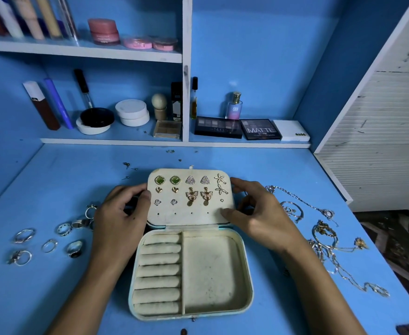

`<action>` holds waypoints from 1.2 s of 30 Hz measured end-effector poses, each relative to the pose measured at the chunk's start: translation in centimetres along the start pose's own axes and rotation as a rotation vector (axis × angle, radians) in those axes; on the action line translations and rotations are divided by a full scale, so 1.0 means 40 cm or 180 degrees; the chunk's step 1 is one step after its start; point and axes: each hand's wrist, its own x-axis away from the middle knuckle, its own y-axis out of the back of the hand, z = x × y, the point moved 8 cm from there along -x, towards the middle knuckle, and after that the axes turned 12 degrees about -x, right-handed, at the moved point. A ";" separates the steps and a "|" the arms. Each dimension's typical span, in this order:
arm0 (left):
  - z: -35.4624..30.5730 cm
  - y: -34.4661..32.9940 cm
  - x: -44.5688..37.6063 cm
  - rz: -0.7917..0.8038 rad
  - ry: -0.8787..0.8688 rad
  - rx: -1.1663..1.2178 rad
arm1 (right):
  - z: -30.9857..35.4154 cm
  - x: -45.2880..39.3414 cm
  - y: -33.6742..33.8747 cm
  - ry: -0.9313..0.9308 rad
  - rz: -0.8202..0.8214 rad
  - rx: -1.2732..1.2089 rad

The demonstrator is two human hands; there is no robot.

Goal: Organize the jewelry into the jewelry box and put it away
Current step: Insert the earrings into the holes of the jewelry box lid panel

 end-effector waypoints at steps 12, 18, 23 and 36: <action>0.001 -0.004 0.001 0.0034 0.0039 0.0059 | 0.025 0.004 -0.014 -0.0102 0.0116 -0.0027; 0.032 -0.012 -0.011 0.0152 0.0311 0.0241 | 0.016 0.001 -0.016 -0.0171 0.0222 -0.0292; 0.022 -0.012 -0.041 0.0175 0.0389 0.0339 | 0.003 -0.001 -0.013 -0.0292 0.0171 -0.0425; -0.063 -0.084 -0.309 0.0808 -0.0450 -0.0801 | -0.005 -0.002 -0.011 -0.0370 0.0235 -0.0555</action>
